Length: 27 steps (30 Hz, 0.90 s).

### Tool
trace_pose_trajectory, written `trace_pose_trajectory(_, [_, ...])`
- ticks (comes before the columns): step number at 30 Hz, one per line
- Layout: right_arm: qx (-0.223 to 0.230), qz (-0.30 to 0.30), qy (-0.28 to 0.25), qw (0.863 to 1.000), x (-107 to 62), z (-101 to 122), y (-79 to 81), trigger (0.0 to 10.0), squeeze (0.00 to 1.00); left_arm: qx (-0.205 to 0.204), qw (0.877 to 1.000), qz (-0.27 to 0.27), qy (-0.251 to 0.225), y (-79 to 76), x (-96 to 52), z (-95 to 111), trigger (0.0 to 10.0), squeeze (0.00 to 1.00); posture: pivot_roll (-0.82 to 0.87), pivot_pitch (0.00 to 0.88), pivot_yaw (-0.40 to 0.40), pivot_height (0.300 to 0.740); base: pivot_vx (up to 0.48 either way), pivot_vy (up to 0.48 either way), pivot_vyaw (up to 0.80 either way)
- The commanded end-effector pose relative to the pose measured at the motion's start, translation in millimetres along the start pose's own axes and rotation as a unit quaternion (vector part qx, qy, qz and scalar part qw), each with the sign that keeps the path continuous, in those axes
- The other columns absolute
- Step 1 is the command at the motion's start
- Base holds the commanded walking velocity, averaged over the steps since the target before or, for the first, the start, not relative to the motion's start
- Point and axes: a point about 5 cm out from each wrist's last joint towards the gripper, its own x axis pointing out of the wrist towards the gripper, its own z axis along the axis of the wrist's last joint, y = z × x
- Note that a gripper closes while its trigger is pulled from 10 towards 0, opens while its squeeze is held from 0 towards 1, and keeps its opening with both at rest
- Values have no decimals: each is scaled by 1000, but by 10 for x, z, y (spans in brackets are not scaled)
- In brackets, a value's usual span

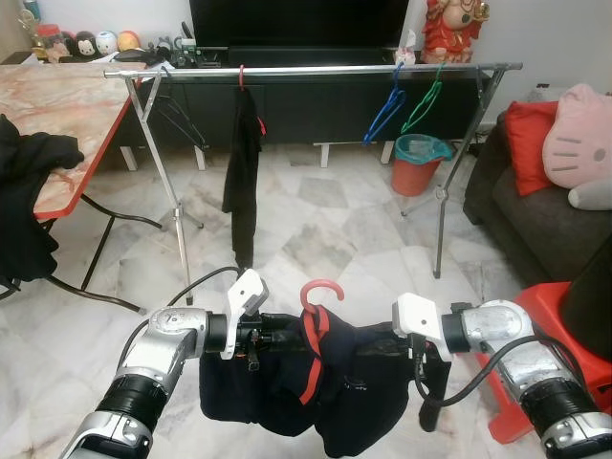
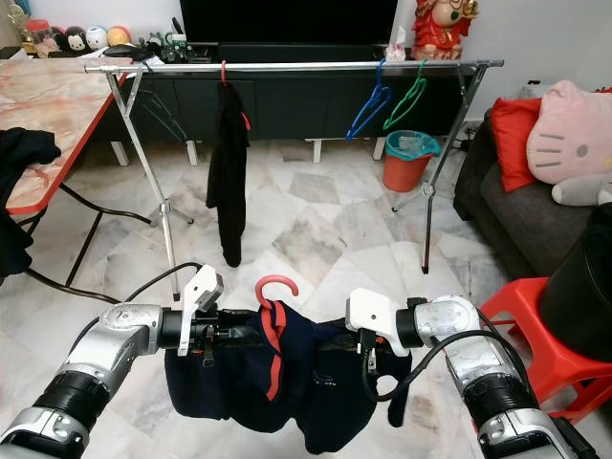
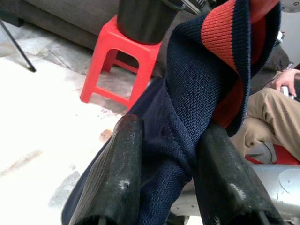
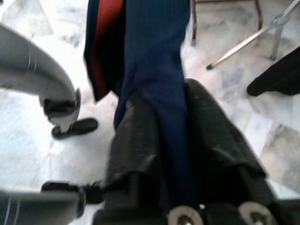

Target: Hang hanger

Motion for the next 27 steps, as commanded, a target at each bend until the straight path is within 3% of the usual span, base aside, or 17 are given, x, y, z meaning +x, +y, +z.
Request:
trace_pose_trajectory(1, [-15,-12,-11,1000,5,69,-58,10000,1000,2,1000,-13,-15,-23,63,50,0,0,-123,0,-78,740,0,0,0])
trace_pose_trajectory(8, [-19,-22,-7,1000,-7,68,-88,10000,1000,6,1000,1,12,-3,41,-33,0,0,-123,0,-76,740,0,0,0])
trace_pose_trajectory(17, [-22,11,28,999,-44,12,-55,10000,1000,15,998,37,50,42,18,-162,0,0,-126,0,-77,740,0,0,0])
trace_pose_trajectory(18, [-27,19,42,999,-53,-14,-38,10000,0,14,997,54,44,63,21,-171,0,0,-126,0,-78,740,0,0,0])
trace_pose_trajectory(24, [-27,17,73,997,-81,-85,-30,10000,0,24,992,117,44,147,5,-216,0,0,-127,0,-77,740,0,0,0])
trace_pose_trajectory(27, [-12,-25,103,994,-128,-193,-57,10000,0,23,980,195,40,237,-24,-272,0,0,-129,0,-78,740,0,0,0])
